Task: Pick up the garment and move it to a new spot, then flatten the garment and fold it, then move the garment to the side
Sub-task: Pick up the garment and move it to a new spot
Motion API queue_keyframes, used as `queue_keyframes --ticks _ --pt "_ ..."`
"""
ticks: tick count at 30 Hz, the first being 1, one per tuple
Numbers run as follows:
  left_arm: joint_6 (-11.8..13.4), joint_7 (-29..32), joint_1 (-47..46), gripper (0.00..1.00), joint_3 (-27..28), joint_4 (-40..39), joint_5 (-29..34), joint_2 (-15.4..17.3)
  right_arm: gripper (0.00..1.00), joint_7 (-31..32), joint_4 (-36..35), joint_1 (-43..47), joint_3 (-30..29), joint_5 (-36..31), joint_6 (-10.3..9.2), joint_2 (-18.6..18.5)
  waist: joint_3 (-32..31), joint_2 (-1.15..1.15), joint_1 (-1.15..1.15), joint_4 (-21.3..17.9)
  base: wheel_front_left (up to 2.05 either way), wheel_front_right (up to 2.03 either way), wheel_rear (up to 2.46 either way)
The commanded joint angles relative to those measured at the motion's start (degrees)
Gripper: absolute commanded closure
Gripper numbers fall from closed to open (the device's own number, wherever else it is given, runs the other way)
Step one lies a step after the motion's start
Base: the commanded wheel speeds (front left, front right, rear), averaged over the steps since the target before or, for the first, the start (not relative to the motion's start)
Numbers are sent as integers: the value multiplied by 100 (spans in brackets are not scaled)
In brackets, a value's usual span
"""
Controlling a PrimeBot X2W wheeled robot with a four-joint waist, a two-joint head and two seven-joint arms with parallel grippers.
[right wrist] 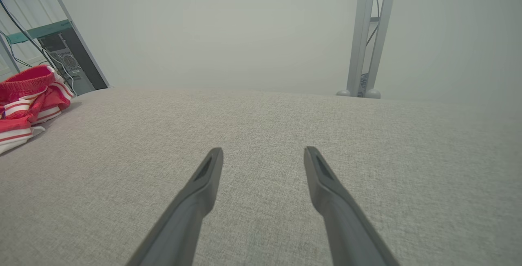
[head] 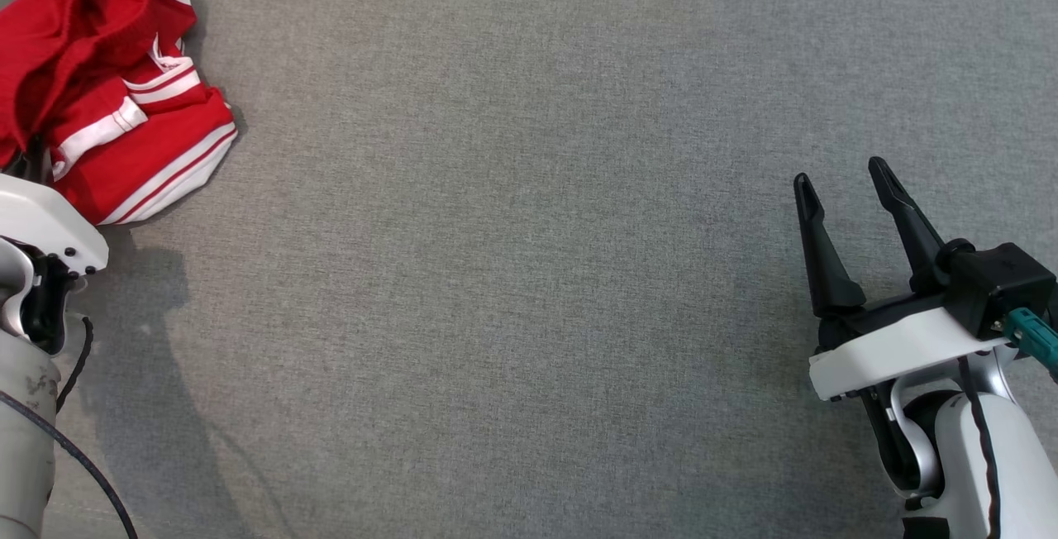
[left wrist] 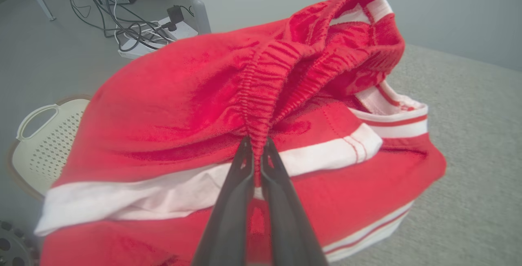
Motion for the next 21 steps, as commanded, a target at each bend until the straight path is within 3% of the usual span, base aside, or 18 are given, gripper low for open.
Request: queue_keyframes --ticks 1,11,21 --pt "-41 -78 -100 100 12 38 -2 48 0 -28 21 -37 -20 4 10 -20 -30 0 0 22 0 0 0" --pt "162 -1063 -43 100 39 -403 156 234 0 -154 196 130 -76 107 11 -14 -604 0 0 32 0 0 0" --pt "580 -1194 844 100 21 -2411 414 357 0 -296 286 432 -139 342 11 -10 -1329 0 0 -139 0 0 0"
